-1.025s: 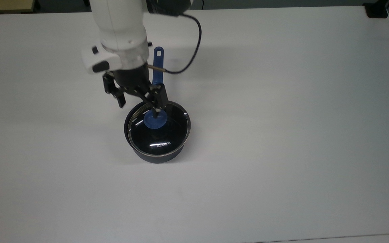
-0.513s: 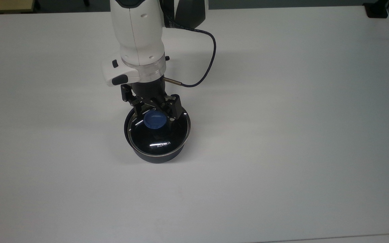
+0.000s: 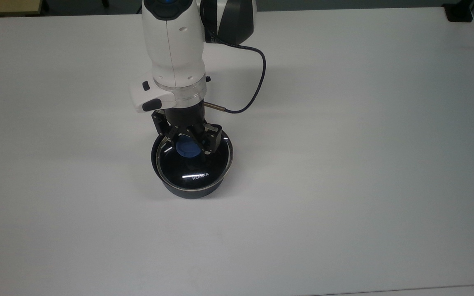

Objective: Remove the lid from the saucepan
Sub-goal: 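Close the gripper on the blue lid knob, then lift the glass lid off the saucepan and carry it beside the pan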

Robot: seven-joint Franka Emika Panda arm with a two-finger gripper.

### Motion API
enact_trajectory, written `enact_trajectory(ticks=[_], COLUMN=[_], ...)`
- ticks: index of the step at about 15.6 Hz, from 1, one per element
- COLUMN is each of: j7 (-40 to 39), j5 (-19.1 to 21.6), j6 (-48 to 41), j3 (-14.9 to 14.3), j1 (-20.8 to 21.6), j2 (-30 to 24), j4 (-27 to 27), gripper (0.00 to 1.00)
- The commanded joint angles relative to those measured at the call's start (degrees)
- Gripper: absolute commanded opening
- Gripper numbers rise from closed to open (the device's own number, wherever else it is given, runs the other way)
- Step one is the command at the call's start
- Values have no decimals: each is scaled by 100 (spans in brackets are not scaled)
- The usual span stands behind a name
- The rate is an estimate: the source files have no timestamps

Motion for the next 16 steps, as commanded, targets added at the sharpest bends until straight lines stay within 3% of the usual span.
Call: enact_trajectory(ticks=[1, 4, 9, 12, 16], j7=[81, 29, -296, -1032, -2746], j5=[-56, -64, -64, -91, -337], j6=[-230, -381, -889, -1784, -2253], j3=[-32, -32, -32, -41, -119], j1=[5, -21, -108, -275, -951], j2=[-173, -313, -585, -1129, -1815], j4=[44, 44, 44, -157, -833], gripper=[59, 49, 46, 46, 46])
